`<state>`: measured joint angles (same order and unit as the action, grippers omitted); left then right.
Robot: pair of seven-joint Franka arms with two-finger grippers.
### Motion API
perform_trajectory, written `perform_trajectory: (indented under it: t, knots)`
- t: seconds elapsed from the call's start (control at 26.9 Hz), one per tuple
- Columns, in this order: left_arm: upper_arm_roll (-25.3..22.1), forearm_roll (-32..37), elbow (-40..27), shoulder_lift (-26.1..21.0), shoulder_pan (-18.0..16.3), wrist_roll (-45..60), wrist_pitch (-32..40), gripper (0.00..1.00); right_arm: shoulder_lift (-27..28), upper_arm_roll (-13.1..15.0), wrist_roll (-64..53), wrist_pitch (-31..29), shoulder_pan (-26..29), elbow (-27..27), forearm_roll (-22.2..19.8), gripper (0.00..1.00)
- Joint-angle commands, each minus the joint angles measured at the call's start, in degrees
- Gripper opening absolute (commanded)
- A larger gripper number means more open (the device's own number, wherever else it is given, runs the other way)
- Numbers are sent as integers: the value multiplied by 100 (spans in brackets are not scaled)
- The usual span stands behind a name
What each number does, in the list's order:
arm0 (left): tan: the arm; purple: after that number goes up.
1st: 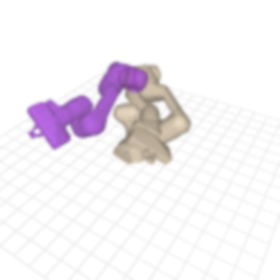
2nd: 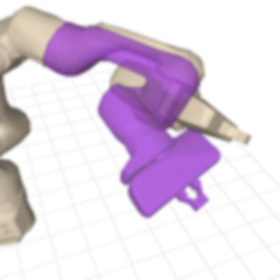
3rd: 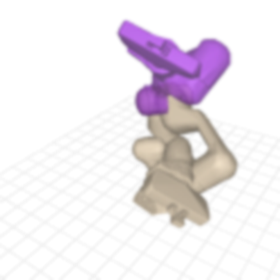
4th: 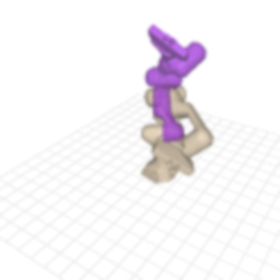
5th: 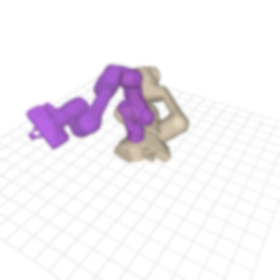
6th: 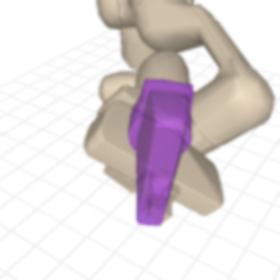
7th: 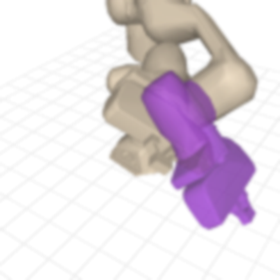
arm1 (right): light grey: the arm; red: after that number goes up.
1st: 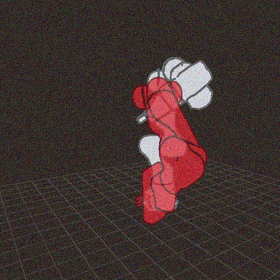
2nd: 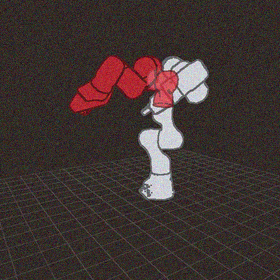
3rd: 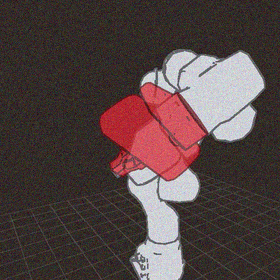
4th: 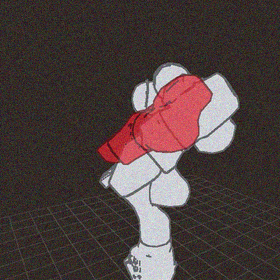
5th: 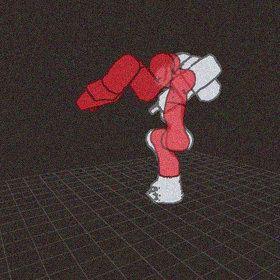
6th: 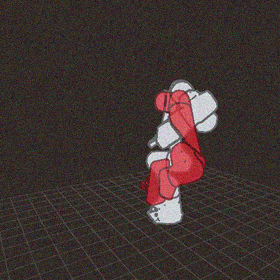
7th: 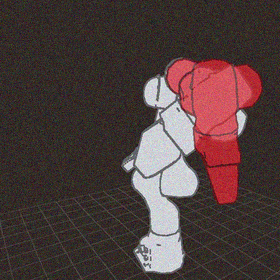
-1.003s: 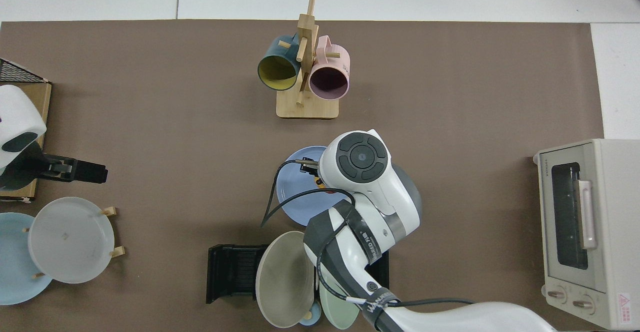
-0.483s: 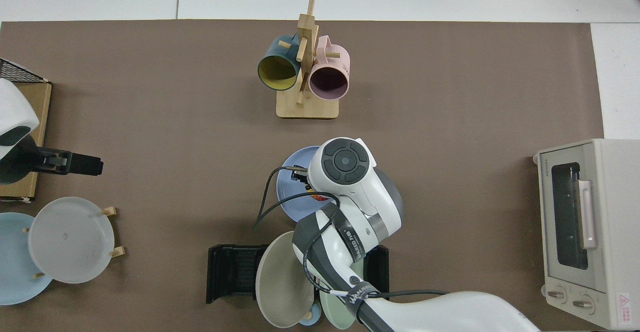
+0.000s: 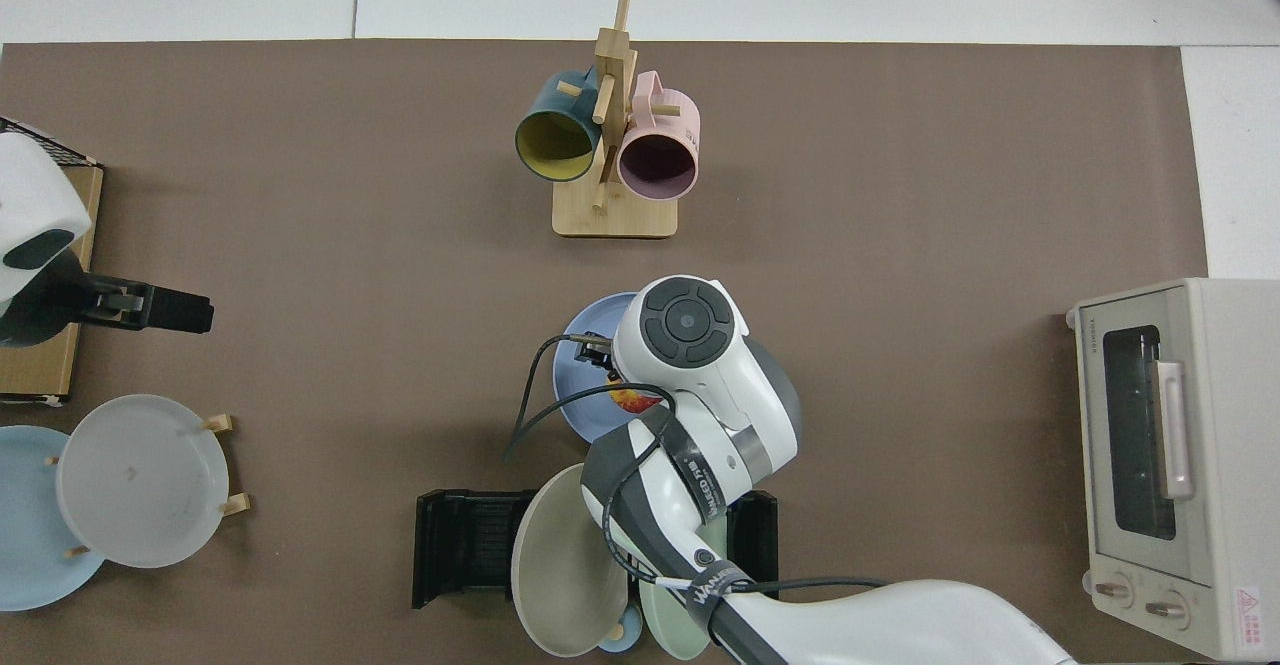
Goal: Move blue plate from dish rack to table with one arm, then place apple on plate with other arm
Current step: 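Lower the apple onto the blue plate with the right gripper, then open the right gripper and withdraw it from the plate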
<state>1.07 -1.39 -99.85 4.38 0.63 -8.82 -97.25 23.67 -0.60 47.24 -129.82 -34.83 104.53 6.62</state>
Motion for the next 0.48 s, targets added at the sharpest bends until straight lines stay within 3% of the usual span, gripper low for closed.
perform_trajectory:
  t: [0.0, 0.15, 0.45]
  knots:
    - [-10, 113, 88, -60, 69, 12, 75, 100, -275, 42, -39, 203, 46, -73, 76, 100]
    - [-10, 113, 88, -60, 69, 12, 66, 100, -512, 104, -390, 396, 212, -143, 15, 100]
    - [-1, 113, 62, -60, 69, 4, 22, 100, -1083, 112, -2252, 897, 1117, -134, 6, 100]
